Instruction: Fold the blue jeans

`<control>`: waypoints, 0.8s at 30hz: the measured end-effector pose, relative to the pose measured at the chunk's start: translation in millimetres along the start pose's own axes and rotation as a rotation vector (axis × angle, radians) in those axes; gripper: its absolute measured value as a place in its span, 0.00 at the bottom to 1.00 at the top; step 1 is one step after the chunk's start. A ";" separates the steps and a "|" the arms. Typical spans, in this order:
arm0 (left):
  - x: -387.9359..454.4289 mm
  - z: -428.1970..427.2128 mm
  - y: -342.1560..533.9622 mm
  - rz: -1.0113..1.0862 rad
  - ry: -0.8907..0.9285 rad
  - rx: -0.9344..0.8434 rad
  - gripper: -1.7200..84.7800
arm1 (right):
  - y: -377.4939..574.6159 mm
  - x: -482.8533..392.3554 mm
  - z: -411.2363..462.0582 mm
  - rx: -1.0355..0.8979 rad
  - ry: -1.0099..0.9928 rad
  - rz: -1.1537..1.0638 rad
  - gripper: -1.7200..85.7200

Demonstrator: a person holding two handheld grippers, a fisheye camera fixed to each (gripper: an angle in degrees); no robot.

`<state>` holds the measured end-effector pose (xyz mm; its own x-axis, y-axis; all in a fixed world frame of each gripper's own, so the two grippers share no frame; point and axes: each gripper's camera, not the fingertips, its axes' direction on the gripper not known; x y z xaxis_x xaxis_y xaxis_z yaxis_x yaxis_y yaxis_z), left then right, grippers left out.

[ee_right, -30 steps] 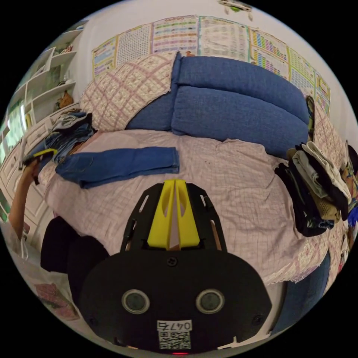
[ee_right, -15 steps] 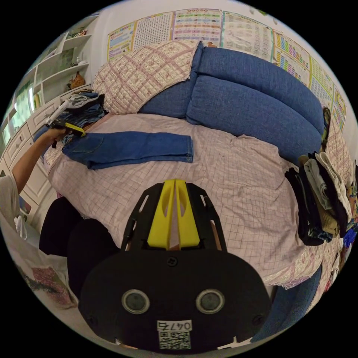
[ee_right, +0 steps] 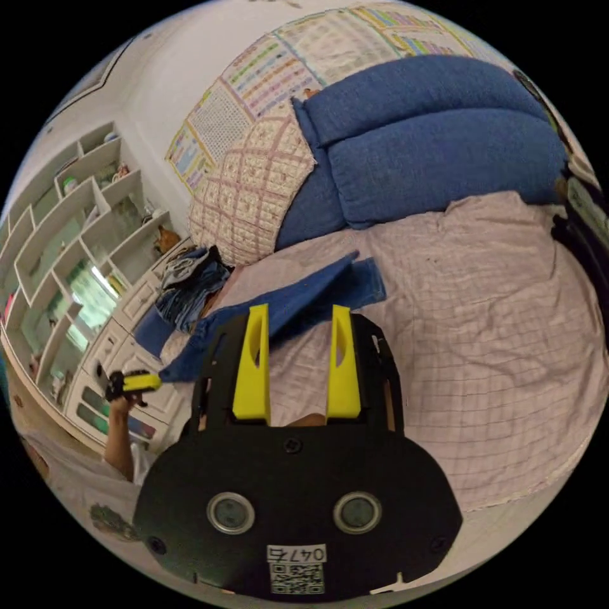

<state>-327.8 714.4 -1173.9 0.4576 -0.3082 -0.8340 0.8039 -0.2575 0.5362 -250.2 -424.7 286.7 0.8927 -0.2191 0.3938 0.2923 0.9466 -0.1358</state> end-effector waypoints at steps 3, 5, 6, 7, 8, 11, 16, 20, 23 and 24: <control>-6.6 -20.4 12.6 -0.100 0.037 0.076 0.02 | 9.9 23.2 38.0 -0.076 0.042 0.089 0.14; -7.6 -28.3 10.9 -0.121 0.033 0.096 0.02 | 16.9 29.5 52.2 -0.085 0.058 0.113 0.14; -7.2 -31.7 6.7 -0.122 0.031 0.098 0.02 | 21.0 31.5 57.7 -0.087 0.093 0.126 0.13; -6.9 -33.1 4.0 -0.123 0.030 0.097 0.02 | 22.6 31.5 58.7 -0.085 0.113 0.126 0.12; -6.3 -35.8 -1.5 -0.124 0.024 0.095 0.02 | 26.0 30.2 56.9 -0.061 0.155 0.118 0.11; -5.5 -43.3 -14.0 -0.131 0.004 0.091 0.02 | 37.3 30.2 42.0 0.052 0.293 0.106 0.10; -11.8 -56.5 -31.1 -0.191 -0.027 0.113 0.02 | 42.8 52.2 54.2 -0.032 0.343 0.043 0.09; -15.0 -65.9 -55.1 -0.207 -0.092 0.109 0.02 | 31.5 78.5 93.4 -0.147 0.236 0.087 0.09; -27.9 -76.9 -71.8 -0.235 -0.124 0.137 0.02 | 22.2 85.3 114.8 -0.174 0.259 0.126 0.07; -35.9 -81.6 -78.7 -0.260 -0.142 0.156 0.02 | 17.4 81.6 118.9 -0.172 0.240 0.106 0.04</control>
<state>-376.5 820.4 -1196.8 0.1782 -0.3353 -0.9251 0.8138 -0.4783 0.3301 -213.1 -398.0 424.5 0.9707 -0.1907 0.1460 0.2292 0.9176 -0.3249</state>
